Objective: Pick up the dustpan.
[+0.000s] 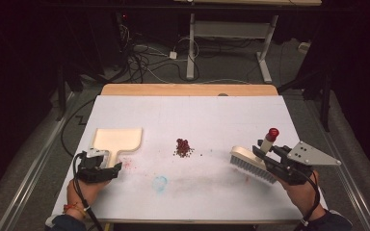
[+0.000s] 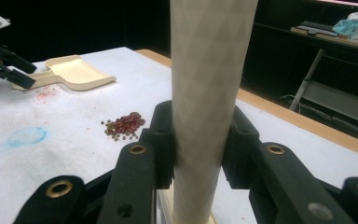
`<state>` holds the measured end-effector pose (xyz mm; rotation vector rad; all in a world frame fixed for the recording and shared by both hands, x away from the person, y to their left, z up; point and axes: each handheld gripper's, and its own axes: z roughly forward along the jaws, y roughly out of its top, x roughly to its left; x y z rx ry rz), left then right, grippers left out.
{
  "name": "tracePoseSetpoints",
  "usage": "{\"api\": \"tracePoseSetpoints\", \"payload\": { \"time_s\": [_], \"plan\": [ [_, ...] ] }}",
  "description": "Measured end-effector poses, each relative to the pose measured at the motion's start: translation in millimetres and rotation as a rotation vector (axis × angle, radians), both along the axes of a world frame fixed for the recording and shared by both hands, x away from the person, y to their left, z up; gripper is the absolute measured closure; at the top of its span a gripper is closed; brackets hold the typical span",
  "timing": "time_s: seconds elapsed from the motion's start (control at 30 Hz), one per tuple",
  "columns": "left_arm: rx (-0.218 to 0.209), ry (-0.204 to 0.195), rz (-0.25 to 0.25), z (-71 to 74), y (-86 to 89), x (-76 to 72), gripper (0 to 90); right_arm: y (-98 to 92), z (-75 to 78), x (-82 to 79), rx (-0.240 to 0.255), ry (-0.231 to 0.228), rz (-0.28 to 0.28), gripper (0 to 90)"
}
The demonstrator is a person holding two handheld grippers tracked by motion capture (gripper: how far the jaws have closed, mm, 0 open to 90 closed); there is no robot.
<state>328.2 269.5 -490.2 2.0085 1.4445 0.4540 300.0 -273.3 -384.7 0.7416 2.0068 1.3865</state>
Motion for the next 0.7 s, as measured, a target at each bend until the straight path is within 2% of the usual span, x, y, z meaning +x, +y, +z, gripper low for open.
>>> {"api": "tracePoseSetpoints", "payload": {
  "time_s": [0.03,0.07,0.1,0.13,0.17,0.2,0.23,0.27,0.4,0.5,0.7],
  "plan": [
    [0.007,0.005,0.003,-0.6,-1.2,3.5,24.4,0.0,0.0,0.0,0.0,0.0,0.0,69.9],
    [0.017,0.013,0.007,-1.6,-2.9,7.2,29.8,1.3,-0.8,1.3,0.007,0.012,0.006,69.9],
    [0.044,0.036,0.036,-5.1,-6.4,15.0,34.1,1.7,-1.2,1.8,0.019,0.024,0.018,69.9],
    [0.044,0.036,0.036,-5.1,-6.4,15.0,36.3,1.8,-1.5,2.3,0.03,0.038,0.026,69.9],
    [0.017,0.04,0.043,-5.9,-5.5,17.9,38.5,1.8,-1.9,3.1,0.038,0.044,0.036,69.9],
    [0.015,0.042,0.051,-5.1,-5.5,20.8,38.5,1.8,-1.9,3.1,0.038,0.044,0.036,69.9],
    [0.015,0.039,0.057,-4.6,-5.2,23.6,46.3,2.8,-2.6,3.5,0.037,0.048,0.039,69.9],
    [0.003,0.038,0.065,-5.3,-4.6,25.8,47.7,3.3,-2.9,3.5,0.036,0.05,0.039,69.9],
    [0.004,0.023,0.055,-6.5,-2.2,28.7,54.4,3.3,-3.6,2.7,0.032,0.05,0.041,70.0],
    [0.022,0.01,0.031,-7.2,0.9,28.3,62.5,2.3,-3.3,1.9,0.033,0.049,0.04,70.0],
    [0.03,0.001,0.001,-6.3,2.8,28.6,63.8,0.6,-3.1,1.8,0.035,0.049,0.036,70.0]
  ]
}}
